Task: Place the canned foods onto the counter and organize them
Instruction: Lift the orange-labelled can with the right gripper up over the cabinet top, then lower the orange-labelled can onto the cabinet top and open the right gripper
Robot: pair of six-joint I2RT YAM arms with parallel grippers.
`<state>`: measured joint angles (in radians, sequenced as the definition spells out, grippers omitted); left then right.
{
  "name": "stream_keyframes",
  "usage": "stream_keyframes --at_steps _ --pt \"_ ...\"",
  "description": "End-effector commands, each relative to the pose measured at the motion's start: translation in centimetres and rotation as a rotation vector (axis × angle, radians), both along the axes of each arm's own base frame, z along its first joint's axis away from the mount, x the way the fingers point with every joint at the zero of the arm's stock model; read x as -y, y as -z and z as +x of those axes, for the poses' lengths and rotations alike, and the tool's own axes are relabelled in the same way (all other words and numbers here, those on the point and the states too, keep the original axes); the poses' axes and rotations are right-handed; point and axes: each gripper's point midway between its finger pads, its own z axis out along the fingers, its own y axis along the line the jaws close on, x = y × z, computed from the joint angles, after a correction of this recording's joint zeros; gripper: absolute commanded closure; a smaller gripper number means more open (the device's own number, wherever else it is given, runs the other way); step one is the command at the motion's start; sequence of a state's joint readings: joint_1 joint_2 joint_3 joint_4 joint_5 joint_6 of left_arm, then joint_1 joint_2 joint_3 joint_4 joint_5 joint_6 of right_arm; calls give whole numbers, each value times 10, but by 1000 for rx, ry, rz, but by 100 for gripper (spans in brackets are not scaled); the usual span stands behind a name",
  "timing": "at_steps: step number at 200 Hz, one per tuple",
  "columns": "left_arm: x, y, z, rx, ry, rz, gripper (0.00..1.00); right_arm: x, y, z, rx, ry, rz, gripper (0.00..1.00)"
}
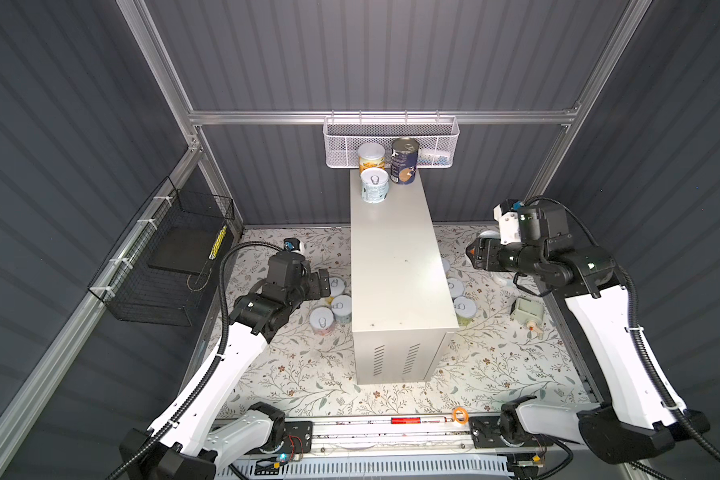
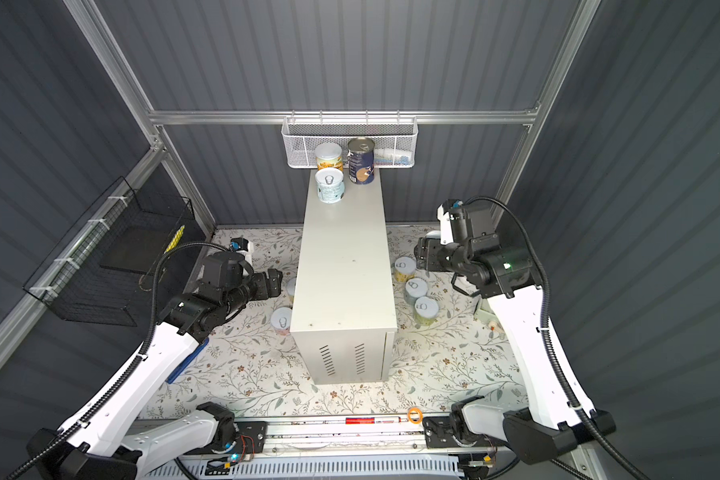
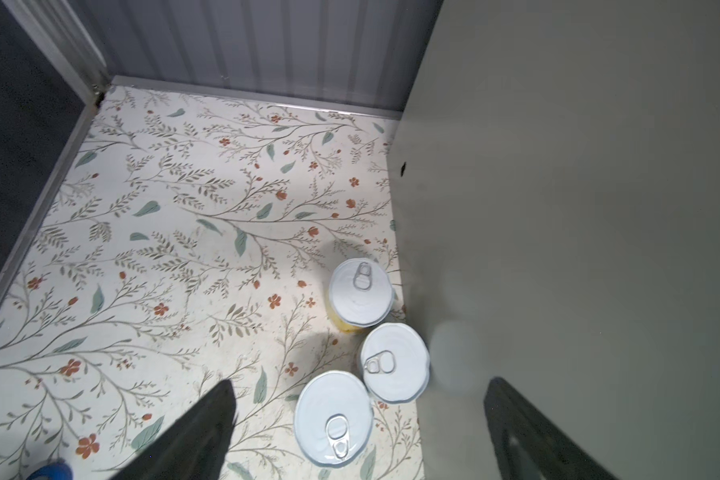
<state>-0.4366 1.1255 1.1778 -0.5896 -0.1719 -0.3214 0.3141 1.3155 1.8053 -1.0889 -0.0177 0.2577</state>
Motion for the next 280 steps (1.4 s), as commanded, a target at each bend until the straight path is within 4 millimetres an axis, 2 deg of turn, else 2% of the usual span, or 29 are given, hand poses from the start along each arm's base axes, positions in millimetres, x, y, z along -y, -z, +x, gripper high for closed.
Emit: stream_keyframes --at_steps 1,37,74,136,171,198,209,224,239,248,280 --pt "19 -12 -3 -34 124 -13 4 -17 -26 -5 41 -95 13 100" --pt "31 -21 5 -35 166 -36 4 -43 -54 1 93 -159 -2 100" --pt "33 -18 8 -26 156 -56 5 -75 -64 11 104 -229 -36 100" --pt "29 -18 6 -18 139 -53 5 -115 -53 28 93 -280 -76 100" --pt "29 -12 7 -22 135 -49 5 -129 -46 37 87 -281 -90 100" --pt "28 -7 7 -29 133 -44 5 -131 -41 41 79 -276 -97 100" --pt "28 -5 7 -31 130 -44 5 -133 -37 43 69 -279 -101 89" --pt "28 -2 8 -34 127 -43 5 -136 -33 44 56 -288 -100 66" --pt "27 1 9 -36 120 -37 5 -141 -28 46 45 -301 -89 53" --pt "26 4 9 -41 116 -32 5 -143 -26 47 40 -303 -83 47" --pt "24 9 9 -45 108 -24 5 -149 -22 52 36 -305 -78 35"
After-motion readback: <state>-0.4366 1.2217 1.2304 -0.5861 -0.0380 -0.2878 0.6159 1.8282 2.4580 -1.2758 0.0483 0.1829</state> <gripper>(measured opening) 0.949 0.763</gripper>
